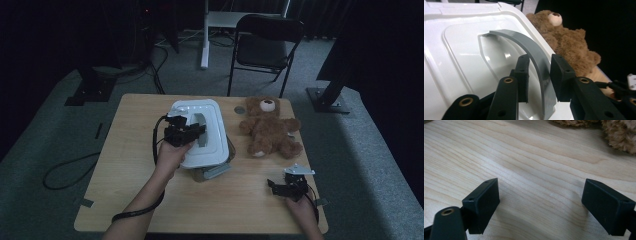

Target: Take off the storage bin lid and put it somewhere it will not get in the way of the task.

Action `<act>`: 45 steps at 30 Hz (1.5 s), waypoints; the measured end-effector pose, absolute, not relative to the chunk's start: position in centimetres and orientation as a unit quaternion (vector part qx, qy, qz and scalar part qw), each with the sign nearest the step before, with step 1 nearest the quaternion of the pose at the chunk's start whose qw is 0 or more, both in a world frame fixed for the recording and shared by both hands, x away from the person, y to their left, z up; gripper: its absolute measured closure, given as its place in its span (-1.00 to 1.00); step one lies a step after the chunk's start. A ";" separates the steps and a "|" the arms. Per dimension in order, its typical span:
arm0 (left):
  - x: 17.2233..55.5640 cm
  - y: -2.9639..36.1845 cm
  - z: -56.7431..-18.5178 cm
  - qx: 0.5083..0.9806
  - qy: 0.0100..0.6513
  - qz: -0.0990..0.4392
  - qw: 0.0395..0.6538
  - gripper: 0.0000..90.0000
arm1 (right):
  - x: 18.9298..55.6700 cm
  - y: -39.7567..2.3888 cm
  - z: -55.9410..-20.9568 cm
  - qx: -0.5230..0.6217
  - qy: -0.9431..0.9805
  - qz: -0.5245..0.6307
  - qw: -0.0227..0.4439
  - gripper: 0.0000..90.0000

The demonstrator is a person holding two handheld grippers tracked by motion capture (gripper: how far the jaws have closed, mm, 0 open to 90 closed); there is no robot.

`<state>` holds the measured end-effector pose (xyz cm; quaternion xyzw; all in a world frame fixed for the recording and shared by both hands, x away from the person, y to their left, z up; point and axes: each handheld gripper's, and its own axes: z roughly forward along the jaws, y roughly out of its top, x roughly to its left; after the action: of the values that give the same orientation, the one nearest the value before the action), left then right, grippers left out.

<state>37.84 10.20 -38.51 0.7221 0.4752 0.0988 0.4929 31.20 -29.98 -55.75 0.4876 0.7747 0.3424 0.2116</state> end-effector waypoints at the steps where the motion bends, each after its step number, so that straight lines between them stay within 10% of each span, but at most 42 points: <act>1: 37.7 10.3 -38.4 0.717 0.475 0.094 0.502 0.63 | 31.2 -30.0 -55.7 0.488 0.775 0.342 0.212 -0.69; 45: 32.7 17.8 -34.5 0.653 0.470 0.145 0.576 0.94 | 31.2 -30.0 -55.7 0.489 0.774 0.342 0.211 -0.69</act>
<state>32.70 17.78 -34.47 0.6526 0.4704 0.1448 0.5761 31.21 -29.99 -55.74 0.4889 0.7741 0.3421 0.2114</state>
